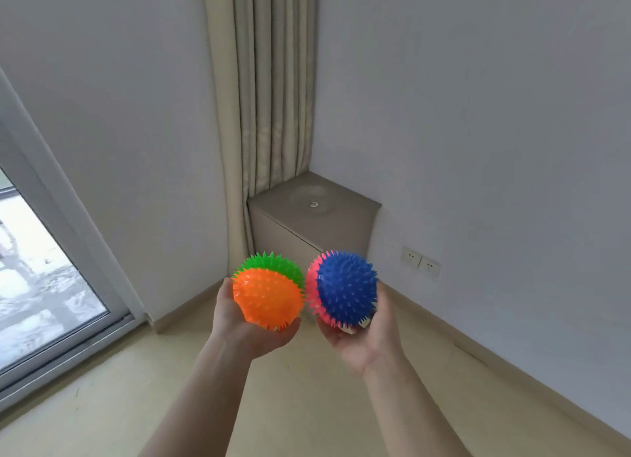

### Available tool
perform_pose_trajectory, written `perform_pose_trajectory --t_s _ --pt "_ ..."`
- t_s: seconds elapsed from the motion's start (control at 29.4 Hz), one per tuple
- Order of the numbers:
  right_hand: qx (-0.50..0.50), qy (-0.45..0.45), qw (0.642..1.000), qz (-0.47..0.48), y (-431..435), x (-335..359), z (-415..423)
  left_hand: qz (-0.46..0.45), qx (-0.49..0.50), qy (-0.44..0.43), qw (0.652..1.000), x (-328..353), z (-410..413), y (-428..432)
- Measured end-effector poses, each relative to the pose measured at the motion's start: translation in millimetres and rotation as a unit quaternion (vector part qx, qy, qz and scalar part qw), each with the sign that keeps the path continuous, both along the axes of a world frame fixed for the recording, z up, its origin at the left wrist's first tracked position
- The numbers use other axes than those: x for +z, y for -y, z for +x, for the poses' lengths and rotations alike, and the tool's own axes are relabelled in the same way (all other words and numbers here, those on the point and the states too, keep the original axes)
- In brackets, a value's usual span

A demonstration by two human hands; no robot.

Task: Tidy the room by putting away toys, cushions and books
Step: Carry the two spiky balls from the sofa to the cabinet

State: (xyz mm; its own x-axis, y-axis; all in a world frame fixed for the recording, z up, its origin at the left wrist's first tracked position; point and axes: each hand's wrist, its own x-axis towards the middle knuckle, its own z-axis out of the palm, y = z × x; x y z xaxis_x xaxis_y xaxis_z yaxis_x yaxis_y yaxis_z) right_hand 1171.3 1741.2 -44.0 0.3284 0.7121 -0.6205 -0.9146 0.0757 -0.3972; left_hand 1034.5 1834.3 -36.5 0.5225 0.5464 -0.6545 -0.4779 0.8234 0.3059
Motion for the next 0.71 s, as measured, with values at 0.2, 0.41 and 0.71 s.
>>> perform_pose_trajectory --t_s 0.2,0.41,0.71 --pt "0.043 0.021 0.999 -0.014 -124 7 125 0.001 0.004 -0.034 0.999 10 113 -111" --pt "0.086 0.026 0.995 -0.054 -217 -4 188 -0.036 0.032 -0.049 0.998 -2 173 -200" --pt "0.083 0.063 0.991 -0.082 -389 -28 263 -0.051 0.013 -0.087 0.995 -52 256 -384"
